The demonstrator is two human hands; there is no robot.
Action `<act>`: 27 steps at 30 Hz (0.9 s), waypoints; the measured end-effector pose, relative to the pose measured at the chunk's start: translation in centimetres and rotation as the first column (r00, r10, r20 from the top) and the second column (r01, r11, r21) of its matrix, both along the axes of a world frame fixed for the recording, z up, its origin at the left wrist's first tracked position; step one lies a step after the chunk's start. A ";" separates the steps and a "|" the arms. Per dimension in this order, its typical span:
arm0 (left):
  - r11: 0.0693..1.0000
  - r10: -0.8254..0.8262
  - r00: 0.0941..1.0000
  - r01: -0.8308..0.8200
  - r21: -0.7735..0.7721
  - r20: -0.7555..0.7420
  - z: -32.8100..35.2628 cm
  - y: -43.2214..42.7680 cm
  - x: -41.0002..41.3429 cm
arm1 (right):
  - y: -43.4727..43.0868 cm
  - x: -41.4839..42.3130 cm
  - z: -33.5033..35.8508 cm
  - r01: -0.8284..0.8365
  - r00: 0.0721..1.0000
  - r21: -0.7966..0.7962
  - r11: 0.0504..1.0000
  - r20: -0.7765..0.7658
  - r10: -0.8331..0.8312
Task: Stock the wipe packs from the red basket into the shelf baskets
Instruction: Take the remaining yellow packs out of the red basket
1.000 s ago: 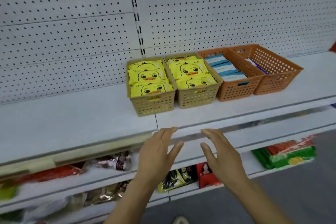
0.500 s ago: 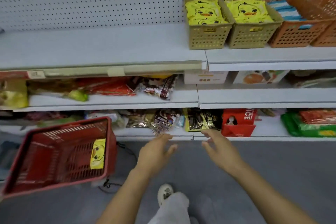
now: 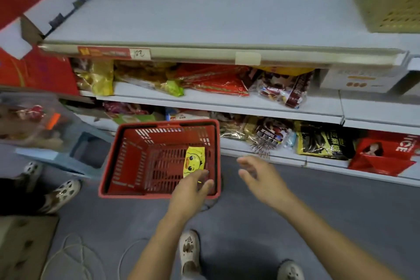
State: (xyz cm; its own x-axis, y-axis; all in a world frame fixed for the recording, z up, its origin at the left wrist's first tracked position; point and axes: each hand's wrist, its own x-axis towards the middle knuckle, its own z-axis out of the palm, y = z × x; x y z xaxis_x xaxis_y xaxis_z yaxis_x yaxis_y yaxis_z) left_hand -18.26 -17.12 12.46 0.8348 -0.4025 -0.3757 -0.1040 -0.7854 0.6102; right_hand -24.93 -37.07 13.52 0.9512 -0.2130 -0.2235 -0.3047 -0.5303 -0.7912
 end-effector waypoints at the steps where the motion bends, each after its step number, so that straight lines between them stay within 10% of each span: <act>1: 1.000 0.020 0.999 -0.020 0.006 -0.026 -0.7 2.3 1.5 | 2.4 1.7 -0.8 -0.006 1.000 0.040 0.999 -0.025 0.007; 10: 0.974 -0.004 0.994 0.029 0.223 -0.108 -8.0 16.2 13.4 | 14.5 13.9 -12.3 0.098 0.910 0.131 0.986 -0.412 -0.036; 15: 0.909 -0.063 0.925 -0.101 0.404 0.375 -12.7 21.2 18.2 | 15.9 17.4 -19.3 0.150 0.810 0.019 0.989 -0.576 -0.112; 27: 0.895 0.168 0.915 -0.297 0.332 0.367 -17.1 24.1 23.6 | 16.9 23.7 -30.1 0.362 0.658 -0.354 0.862 -0.557 -0.506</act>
State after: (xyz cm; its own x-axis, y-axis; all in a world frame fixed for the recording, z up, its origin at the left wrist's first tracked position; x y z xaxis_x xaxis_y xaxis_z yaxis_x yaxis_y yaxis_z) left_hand 5.35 7.03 -4.67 0.9860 -0.0654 -0.1536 -0.0284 -0.9724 0.2314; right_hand -1.24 -20.17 -16.58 0.4015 -0.6718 -0.6225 -0.9147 -0.3278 -0.2362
